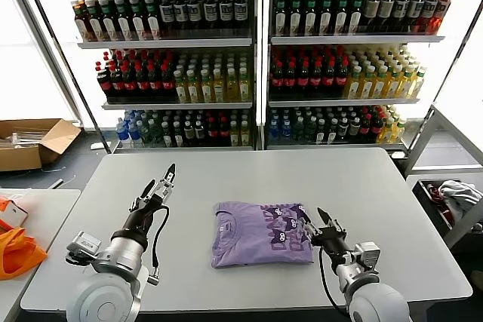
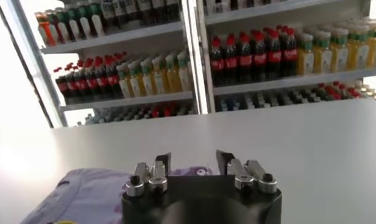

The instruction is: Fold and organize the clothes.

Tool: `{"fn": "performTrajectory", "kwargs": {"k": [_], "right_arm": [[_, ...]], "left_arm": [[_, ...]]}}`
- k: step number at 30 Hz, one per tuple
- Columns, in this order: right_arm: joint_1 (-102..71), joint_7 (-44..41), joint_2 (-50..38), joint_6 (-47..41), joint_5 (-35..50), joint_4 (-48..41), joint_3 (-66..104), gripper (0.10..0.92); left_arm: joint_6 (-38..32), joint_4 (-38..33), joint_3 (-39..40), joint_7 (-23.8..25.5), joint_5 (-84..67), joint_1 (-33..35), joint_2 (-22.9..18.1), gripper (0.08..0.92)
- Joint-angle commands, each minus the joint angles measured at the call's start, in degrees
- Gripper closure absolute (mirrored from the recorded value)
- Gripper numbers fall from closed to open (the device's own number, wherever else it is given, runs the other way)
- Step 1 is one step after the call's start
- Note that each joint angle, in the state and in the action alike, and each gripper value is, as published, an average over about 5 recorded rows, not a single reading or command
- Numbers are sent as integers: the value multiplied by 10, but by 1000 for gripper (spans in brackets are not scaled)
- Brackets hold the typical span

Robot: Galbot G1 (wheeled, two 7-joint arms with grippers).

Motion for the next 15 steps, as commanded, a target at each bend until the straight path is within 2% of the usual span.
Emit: {"fn": "performTrajectory", "kwargs": {"k": [1,8,11,15], "right_arm": [[141,-11,40,30,-93,-101,-192,430],[181,62,75,-35,-79,-206,-245,242],[180,73,76,-56,-81,-224,-247,208],[174,75,66,-70,-100,-220,-244,203]], "left_arm": [[-1,-8,-8,18,52,32,-2,177],[-2,-15,-20,33,72,70,-4,177],[-4,-8,-22,40,79,76,-5,177],[-4,5,-16,43,91,69,-7,177]]}}
